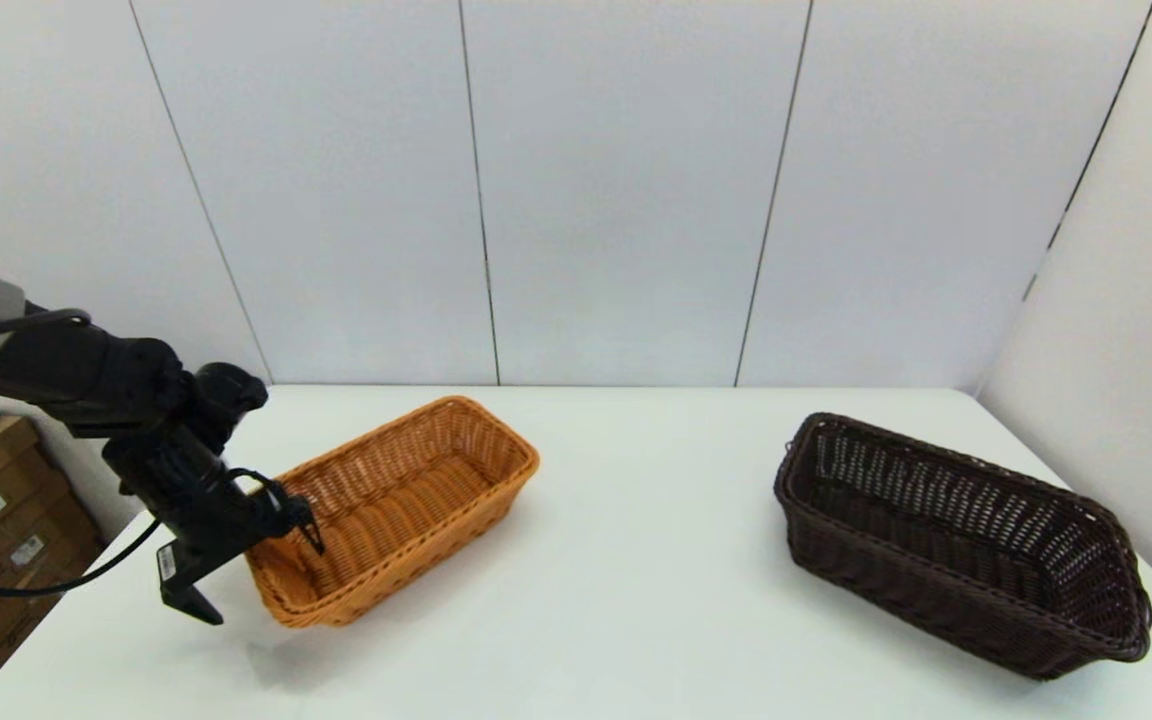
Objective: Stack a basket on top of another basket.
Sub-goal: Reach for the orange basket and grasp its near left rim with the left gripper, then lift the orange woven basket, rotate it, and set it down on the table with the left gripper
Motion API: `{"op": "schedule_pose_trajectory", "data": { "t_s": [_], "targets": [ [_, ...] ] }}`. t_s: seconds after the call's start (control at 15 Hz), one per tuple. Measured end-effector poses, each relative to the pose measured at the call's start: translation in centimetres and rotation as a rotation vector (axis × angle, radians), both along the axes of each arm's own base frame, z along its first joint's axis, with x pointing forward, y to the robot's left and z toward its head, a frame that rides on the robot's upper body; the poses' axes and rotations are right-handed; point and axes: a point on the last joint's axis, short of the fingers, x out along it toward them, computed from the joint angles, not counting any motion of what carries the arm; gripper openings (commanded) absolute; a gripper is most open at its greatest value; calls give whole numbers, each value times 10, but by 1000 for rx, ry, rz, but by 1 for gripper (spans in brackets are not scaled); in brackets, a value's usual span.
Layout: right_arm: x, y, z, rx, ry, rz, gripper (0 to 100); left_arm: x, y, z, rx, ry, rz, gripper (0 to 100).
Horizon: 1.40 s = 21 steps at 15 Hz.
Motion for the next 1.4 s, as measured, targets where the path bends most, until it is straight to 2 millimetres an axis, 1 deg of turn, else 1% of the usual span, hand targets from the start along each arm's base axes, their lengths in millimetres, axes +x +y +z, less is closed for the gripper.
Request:
{"op": "schedule_pose_trajectory", "data": {
  "t_s": [0.13,0.2,0.47,0.67,1.0,1.2,1.4],
  "targets": [
    [0,0,0,-1,0,0,100,3,-1,-4,-1,7,-4,100],
    [0,0,0,0,0,0,100,4,-2,-7,-1,15,-6,0],
    [0,0,0,0,0,0,100,8,-9,-12,-39,6,-24,0],
    [0,0,0,-1,0,0,100,7,-11,-6,-102,-12,-29,0],
    [0,0,0,0,0,0,100,5,-10,4,-106,-44,-26,0],
    [0,0,0,0,0,0,100,2,-9,17,-120,-81,-25,0],
    [0,0,0,0,0,0,100,-6,1,46,-190,-178,-25,0]
  ]
}}
